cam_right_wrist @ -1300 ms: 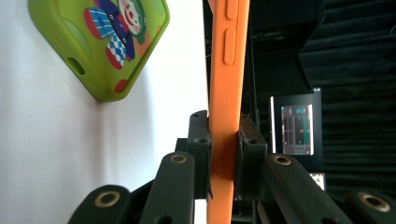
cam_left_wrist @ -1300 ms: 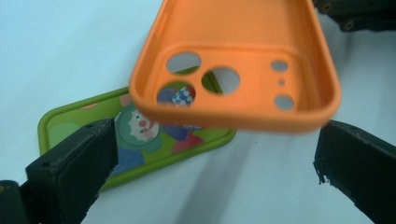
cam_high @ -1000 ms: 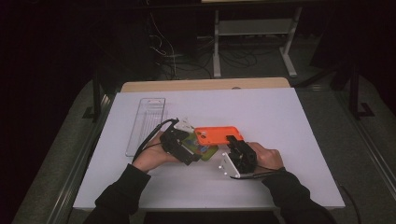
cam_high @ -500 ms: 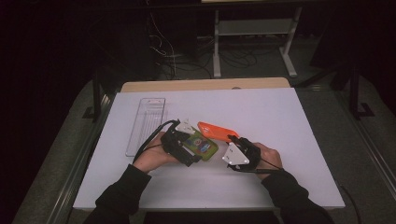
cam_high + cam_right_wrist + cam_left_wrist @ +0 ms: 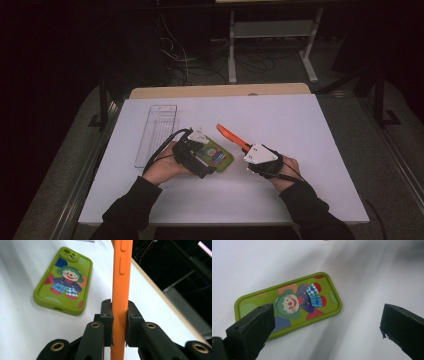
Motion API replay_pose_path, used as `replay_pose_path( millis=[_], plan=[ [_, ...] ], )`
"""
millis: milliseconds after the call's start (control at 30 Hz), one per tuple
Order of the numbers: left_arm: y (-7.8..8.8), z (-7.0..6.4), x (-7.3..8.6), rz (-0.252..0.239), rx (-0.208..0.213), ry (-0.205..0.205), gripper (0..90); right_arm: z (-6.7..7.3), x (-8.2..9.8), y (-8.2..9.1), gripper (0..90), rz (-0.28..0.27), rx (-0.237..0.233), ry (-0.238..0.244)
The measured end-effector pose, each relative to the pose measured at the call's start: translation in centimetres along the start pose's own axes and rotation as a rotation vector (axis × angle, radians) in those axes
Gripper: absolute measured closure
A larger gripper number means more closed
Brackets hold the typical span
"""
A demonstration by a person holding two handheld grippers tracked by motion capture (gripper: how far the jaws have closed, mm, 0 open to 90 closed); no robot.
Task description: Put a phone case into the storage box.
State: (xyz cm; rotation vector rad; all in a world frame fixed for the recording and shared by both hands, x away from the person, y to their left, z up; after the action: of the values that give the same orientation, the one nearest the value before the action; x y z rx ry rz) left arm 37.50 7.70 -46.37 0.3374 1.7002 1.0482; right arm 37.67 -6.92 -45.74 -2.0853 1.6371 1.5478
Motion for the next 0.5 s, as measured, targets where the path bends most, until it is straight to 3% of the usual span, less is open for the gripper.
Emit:
replay_pose_path(
  millis=[67, 100, 167, 267, 300, 400, 433, 500],
  plan=[
    [-0.06, -0.03, -0.06, -0.007, -0.001, 0.011, 0.0, -0.09, 0.05, 0.01, 78.2, -0.002, -0.034, -0.061],
    [-0.04, 0.02, -0.06, -0.006, -0.003, 0.007, 0.0, -0.09, 0.05, 0.01, 78.2, -0.002, -0.034, -0.061],
    [-0.06, 0.01, -0.08, -0.01, -0.003, 0.018, 0.0, -0.29, 0.15, -0.02, 78.2, -0.004, -0.053, -0.107],
    [0.02, 0.06, 0.03, 0.0, -0.005, 0.016, 0.0, -0.43, 0.31, -0.06, 78.2, 0.0, -0.064, -0.12],
    [0.05, 0.01, 0.03, -0.001, -0.002, 0.022, 0.0, -0.38, 0.32, -0.05, 78.2, 0.002, -0.085, -0.18],
    [0.09, 0.07, 0.02, -0.002, -0.003, 0.022, 0.0, -0.42, 0.36, -0.05, 78.1, -0.001, -0.103, -0.217],
    [-0.04, -0.03, -0.15, -0.022, -0.004, 0.044, 0.0, -0.5, 0.39, -0.08, 78.2, -0.006, -0.129, -0.27],
    [-0.04, 0.07, -0.16, -0.023, -0.011, 0.045, 0.0, -0.72, 0.47, -0.13, 78.2, -0.012, -0.136, -0.283]
  ],
)
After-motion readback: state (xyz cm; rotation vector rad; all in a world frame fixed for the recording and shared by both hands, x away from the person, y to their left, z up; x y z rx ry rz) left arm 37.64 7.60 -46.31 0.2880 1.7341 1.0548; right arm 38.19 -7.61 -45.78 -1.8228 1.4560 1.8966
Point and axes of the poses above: each handheld gripper's, and its own axes: y roughly backward along the jaws, x roughly out of its underside, z roughly to its left, the point moved 10 cm from there along -y, roughly forward along the jaws, and after that the axes turned 4 degrees about y, right-handed, at the moved point
